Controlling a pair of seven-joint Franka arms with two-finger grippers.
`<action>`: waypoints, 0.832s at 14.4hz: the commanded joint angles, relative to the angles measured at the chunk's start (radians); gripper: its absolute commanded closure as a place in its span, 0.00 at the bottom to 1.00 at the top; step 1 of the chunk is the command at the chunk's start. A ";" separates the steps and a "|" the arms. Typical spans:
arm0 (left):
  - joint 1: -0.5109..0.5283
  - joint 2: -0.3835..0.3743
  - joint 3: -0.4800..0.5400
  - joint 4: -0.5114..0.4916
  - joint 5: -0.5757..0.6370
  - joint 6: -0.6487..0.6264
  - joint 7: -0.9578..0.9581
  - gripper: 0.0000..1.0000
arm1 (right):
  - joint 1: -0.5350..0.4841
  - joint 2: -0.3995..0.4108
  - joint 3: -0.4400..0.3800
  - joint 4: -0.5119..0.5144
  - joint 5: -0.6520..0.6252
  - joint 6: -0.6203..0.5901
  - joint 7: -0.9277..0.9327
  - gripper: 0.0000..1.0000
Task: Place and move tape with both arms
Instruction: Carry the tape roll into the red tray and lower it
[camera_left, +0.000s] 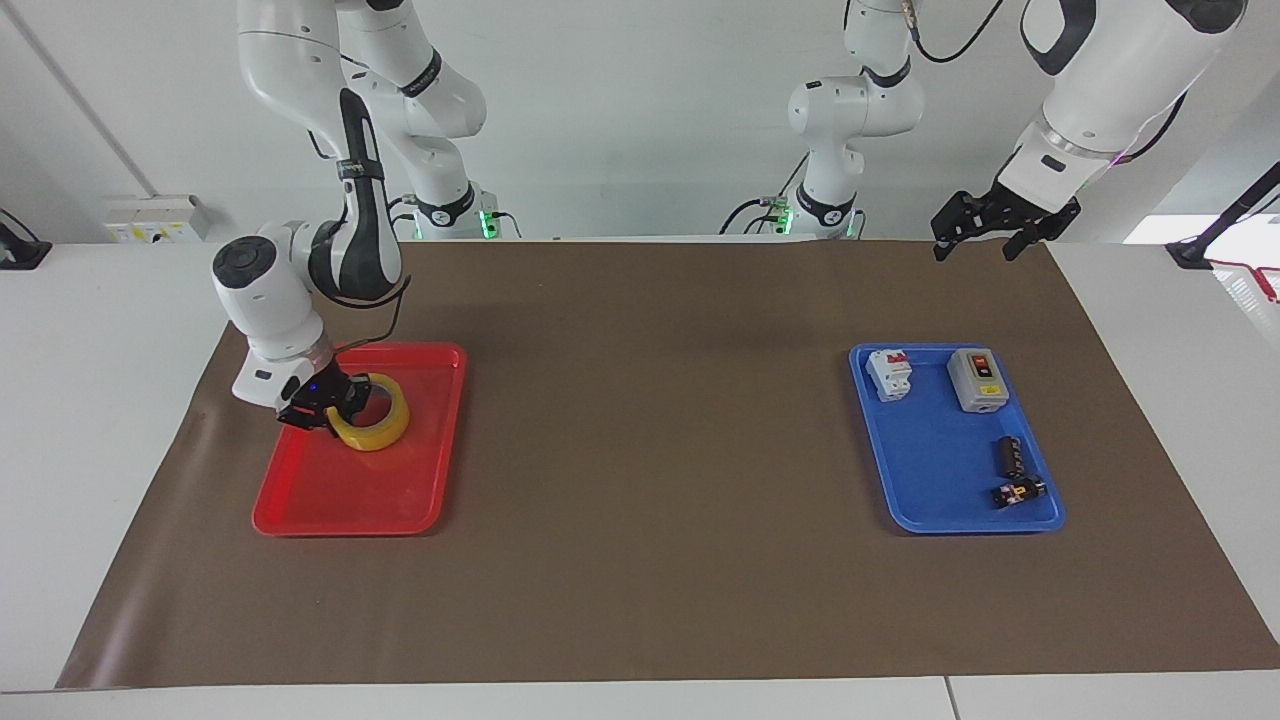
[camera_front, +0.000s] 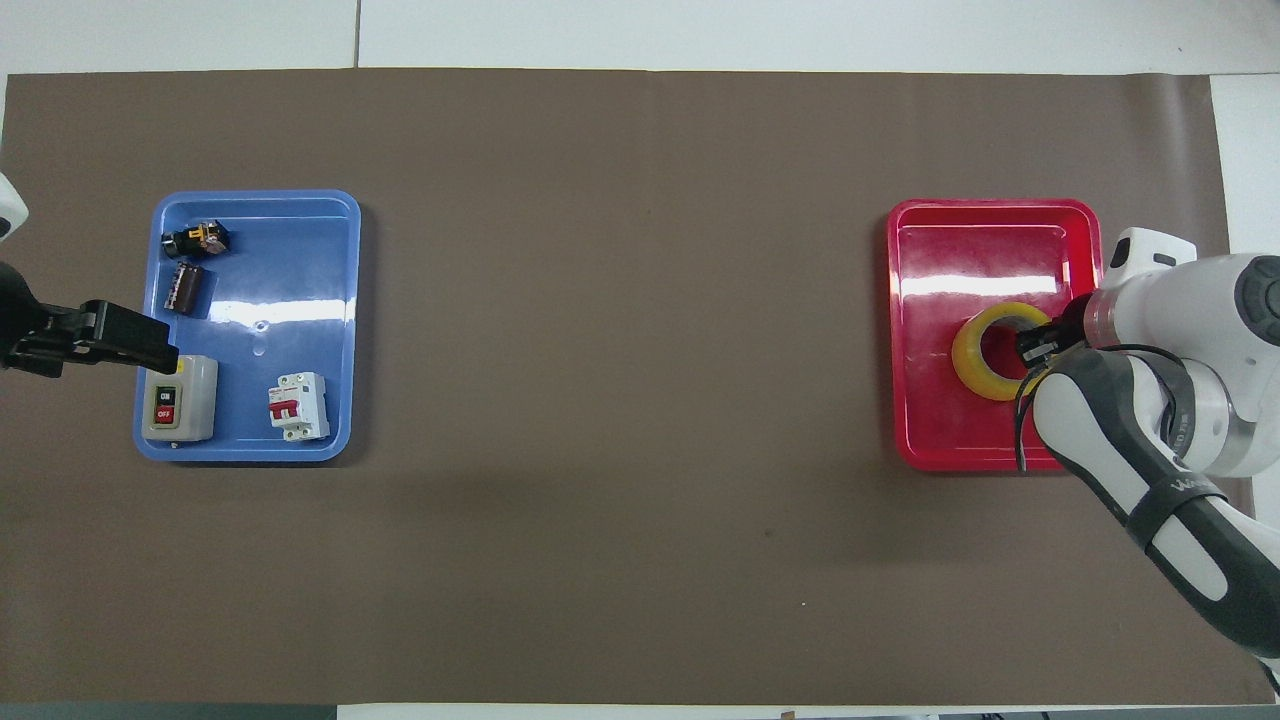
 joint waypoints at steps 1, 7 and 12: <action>0.017 -0.015 -0.010 -0.019 -0.001 0.007 0.013 0.00 | -0.025 -0.024 0.014 -0.041 0.024 0.051 -0.040 1.00; 0.017 -0.015 -0.010 -0.019 0.001 0.007 0.013 0.00 | -0.020 -0.018 0.014 -0.045 0.024 0.068 -0.020 0.01; 0.017 -0.015 -0.010 -0.019 0.001 0.007 0.013 0.00 | 0.053 -0.052 0.017 0.269 0.021 -0.381 0.266 0.00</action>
